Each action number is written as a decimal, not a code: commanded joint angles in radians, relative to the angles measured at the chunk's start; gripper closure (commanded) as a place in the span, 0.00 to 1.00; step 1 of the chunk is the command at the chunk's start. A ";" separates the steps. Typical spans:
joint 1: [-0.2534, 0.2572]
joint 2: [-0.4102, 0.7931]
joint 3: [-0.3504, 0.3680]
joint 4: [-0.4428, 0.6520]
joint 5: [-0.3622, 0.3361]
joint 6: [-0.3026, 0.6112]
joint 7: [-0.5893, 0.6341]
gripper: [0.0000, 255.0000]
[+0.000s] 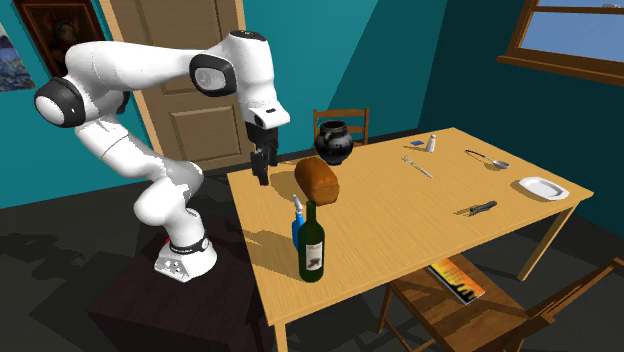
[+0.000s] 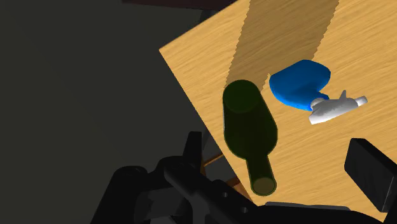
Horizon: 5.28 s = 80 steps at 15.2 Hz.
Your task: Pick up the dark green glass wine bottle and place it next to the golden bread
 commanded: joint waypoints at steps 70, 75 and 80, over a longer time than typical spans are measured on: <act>0.012 0.508 0.030 0.505 0.042 -0.141 0.089 1.00; 0.012 0.528 0.030 0.593 0.042 -0.210 0.092 1.00; 0.012 0.553 0.029 0.690 0.042 -0.281 0.095 1.00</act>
